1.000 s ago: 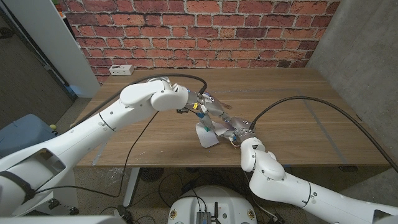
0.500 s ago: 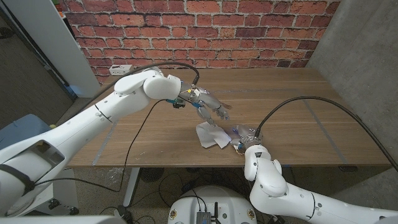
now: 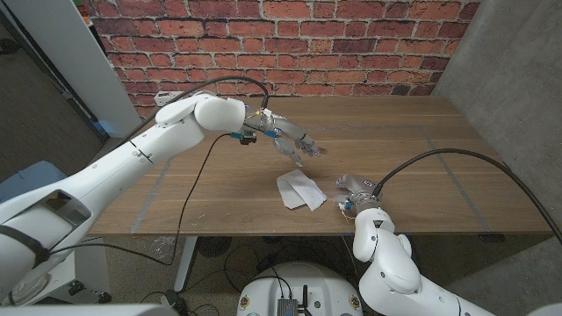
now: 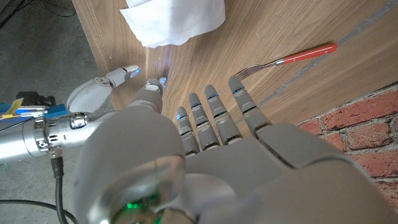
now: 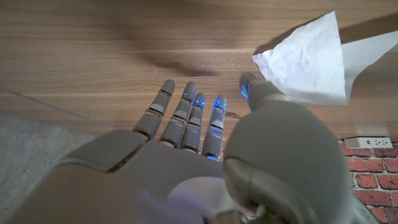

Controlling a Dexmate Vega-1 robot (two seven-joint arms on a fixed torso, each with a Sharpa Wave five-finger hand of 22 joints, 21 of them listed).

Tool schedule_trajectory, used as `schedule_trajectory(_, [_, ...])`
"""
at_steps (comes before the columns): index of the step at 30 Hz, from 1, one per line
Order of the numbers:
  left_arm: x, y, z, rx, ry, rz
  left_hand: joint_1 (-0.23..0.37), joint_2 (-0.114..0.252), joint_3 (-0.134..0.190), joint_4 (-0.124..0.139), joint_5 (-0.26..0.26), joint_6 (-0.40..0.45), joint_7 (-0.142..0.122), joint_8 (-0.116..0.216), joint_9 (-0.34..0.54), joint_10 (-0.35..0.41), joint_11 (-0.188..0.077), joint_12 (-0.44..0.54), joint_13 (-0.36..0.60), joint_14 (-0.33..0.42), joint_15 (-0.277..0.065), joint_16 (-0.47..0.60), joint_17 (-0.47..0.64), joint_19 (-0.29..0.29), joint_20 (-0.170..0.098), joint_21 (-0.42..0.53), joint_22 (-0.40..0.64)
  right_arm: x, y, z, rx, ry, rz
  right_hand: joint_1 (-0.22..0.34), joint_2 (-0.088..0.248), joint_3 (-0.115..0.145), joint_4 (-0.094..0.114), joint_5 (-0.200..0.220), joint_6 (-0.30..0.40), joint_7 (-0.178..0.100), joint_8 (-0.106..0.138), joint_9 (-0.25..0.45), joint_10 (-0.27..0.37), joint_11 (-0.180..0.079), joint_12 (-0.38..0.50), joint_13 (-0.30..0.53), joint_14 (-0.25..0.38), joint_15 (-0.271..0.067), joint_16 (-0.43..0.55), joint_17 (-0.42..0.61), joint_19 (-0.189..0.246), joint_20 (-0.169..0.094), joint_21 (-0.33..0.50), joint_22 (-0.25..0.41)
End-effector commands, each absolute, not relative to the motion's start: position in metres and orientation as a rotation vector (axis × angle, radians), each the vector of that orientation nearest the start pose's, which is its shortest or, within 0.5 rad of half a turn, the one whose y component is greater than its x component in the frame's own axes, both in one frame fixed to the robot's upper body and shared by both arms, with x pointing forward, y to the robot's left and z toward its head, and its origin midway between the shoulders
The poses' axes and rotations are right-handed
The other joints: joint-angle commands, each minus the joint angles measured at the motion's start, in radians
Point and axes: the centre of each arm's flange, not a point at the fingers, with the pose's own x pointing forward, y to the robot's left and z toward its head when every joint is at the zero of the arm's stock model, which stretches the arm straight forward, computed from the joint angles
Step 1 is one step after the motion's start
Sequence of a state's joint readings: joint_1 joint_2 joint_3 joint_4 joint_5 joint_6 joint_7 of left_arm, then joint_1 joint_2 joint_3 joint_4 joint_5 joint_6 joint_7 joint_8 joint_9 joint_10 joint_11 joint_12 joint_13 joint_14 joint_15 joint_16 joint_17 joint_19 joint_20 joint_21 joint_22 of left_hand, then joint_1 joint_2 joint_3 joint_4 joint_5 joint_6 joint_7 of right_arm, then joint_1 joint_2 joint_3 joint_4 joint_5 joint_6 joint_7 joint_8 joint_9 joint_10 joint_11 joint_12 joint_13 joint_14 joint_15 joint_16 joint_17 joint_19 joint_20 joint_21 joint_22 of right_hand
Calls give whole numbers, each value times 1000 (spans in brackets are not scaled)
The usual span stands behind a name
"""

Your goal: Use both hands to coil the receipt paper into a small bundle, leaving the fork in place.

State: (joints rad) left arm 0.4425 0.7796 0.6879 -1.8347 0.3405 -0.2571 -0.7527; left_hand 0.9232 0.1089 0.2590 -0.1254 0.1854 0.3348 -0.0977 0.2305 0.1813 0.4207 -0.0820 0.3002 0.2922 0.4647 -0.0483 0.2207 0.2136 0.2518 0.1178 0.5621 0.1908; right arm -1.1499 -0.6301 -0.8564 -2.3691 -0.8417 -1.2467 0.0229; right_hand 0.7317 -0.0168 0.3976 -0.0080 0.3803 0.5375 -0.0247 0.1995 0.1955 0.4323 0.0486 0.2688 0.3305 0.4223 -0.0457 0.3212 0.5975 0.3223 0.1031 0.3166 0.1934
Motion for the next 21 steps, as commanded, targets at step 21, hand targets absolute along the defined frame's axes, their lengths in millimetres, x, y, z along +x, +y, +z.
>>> schedule_trajectory(21, [582, 121, 102, 1495, -713, -947, -126, 36, -12, 67, 3, 24, 37, -13, 4, 9, 52, -16, -13, 13, 1, 10, 2, 14, 12, 1, 3, 469, -81, -97, -1393, -108, -51, -250, 71, -28, 63, -160, 43, -3, 3, -6, -51, -42, -41, 3, -155, 15, -40, 21, -154, 38, -74, 8])
